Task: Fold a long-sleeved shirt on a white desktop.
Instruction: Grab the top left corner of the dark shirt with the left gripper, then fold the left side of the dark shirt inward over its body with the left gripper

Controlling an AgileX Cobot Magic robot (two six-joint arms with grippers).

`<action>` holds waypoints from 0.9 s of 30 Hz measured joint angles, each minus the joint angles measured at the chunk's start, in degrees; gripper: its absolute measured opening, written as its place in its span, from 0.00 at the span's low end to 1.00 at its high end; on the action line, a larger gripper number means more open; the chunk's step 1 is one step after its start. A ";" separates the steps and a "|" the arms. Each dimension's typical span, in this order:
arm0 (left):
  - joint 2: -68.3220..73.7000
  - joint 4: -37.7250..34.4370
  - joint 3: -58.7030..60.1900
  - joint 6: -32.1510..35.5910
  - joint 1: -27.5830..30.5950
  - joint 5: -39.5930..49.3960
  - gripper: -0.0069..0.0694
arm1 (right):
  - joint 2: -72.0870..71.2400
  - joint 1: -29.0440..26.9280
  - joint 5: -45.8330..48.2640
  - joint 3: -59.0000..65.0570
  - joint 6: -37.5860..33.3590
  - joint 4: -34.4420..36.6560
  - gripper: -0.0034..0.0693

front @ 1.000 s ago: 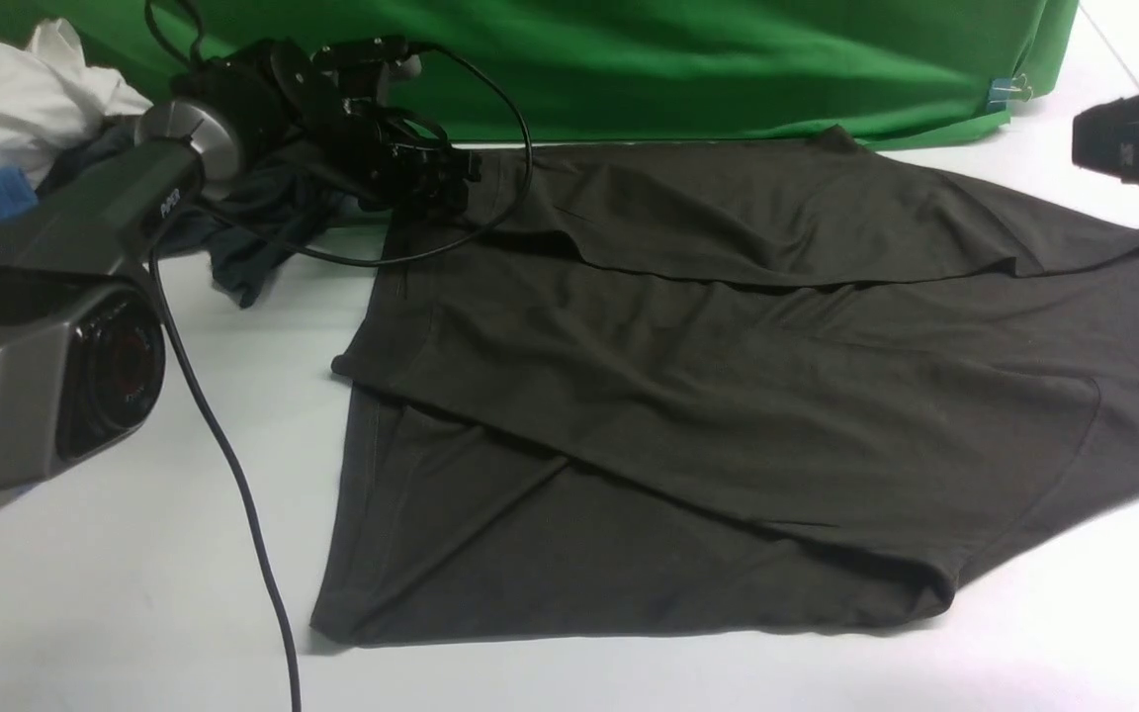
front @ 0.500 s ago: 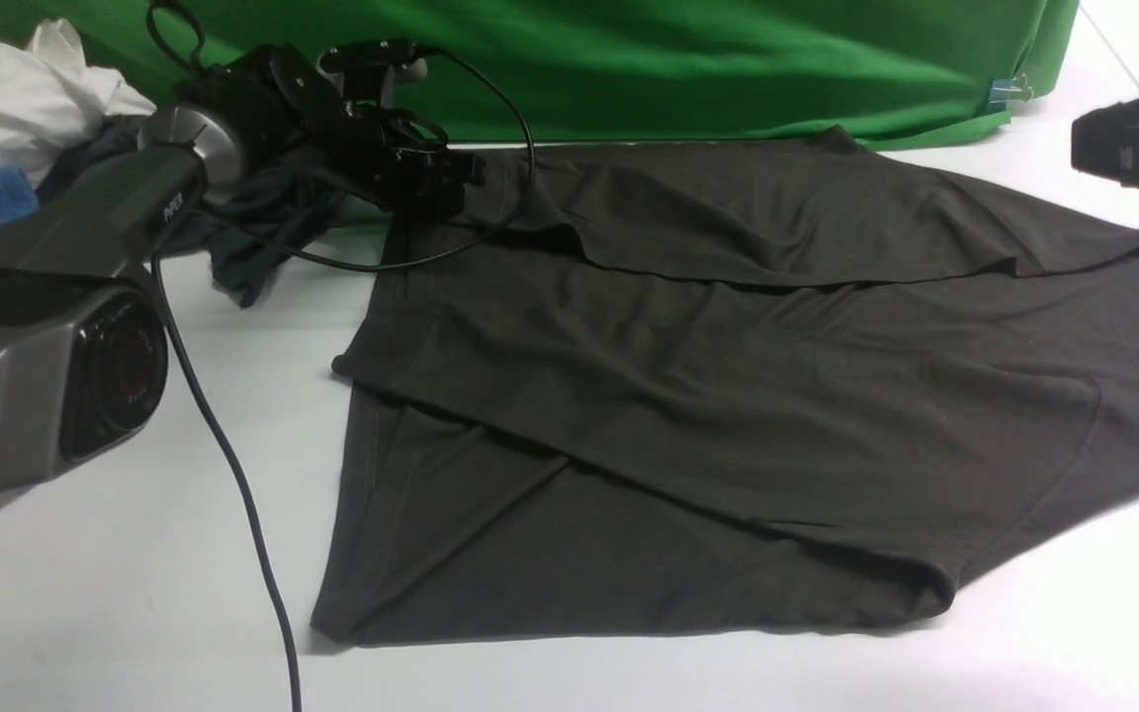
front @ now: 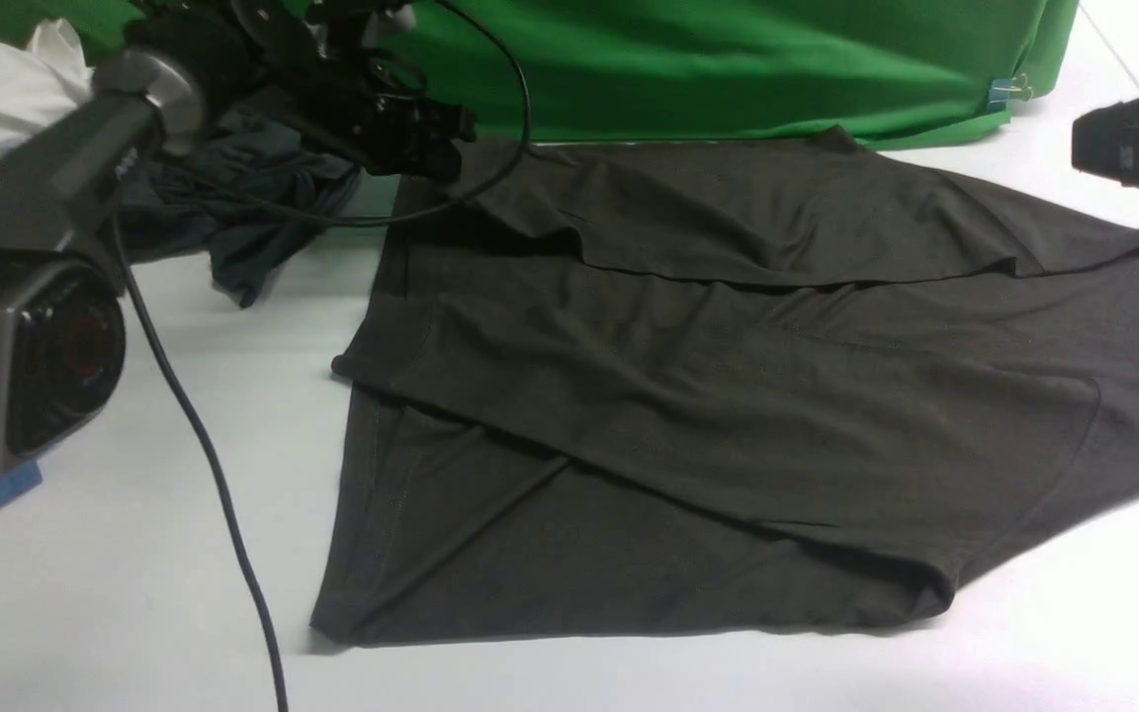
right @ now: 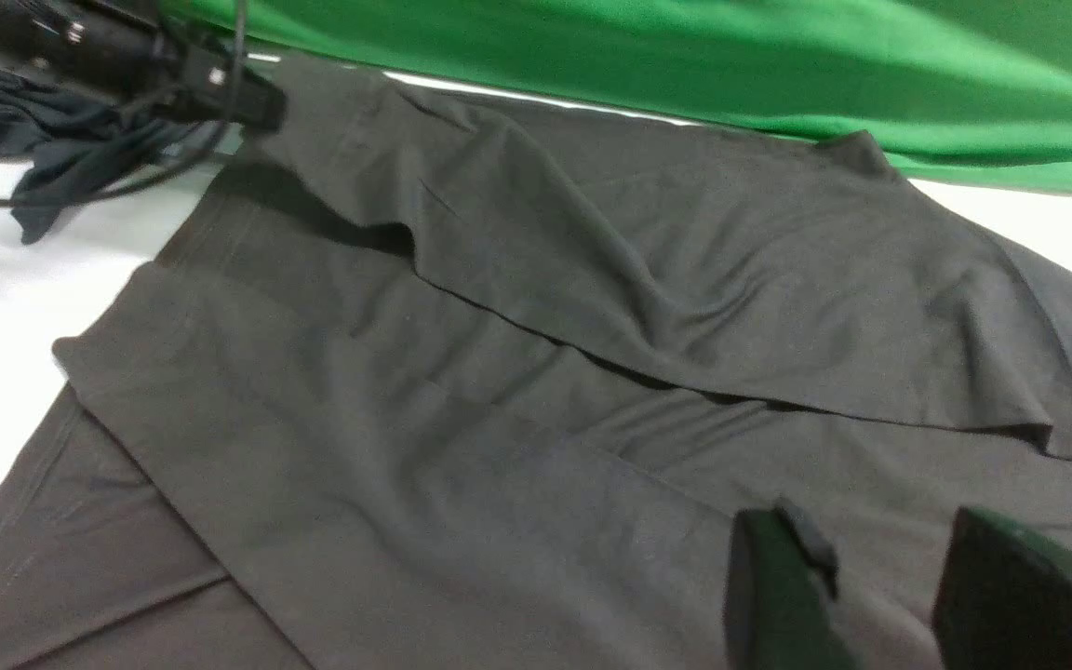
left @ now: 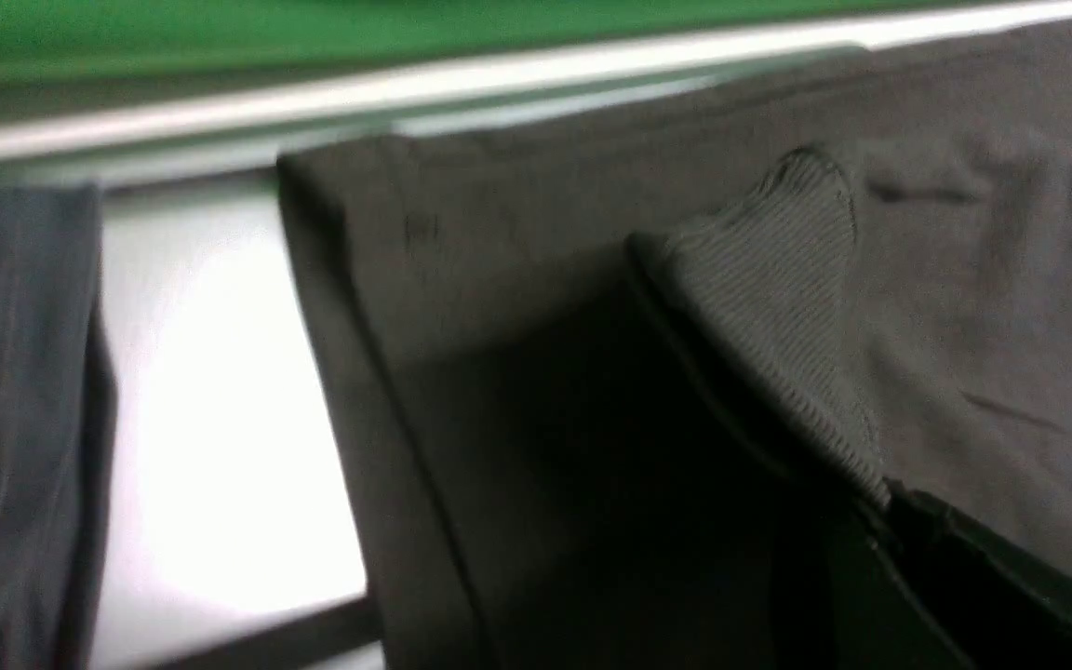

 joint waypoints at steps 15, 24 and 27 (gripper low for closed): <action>-7.24 -5.00 -0.07 -1.60 4.53 17.91 0.14 | 0.00 0.00 -0.05 0.00 0.00 0.00 0.38; -8.24 -4.11 4.20 -3.23 4.42 18.59 0.14 | 0.01 0.00 -0.16 0.00 0.00 0.00 0.38; -10.67 -1.20 8.31 -3.60 4.42 18.53 0.14 | 0.06 0.00 -0.16 0.00 0.00 0.00 0.38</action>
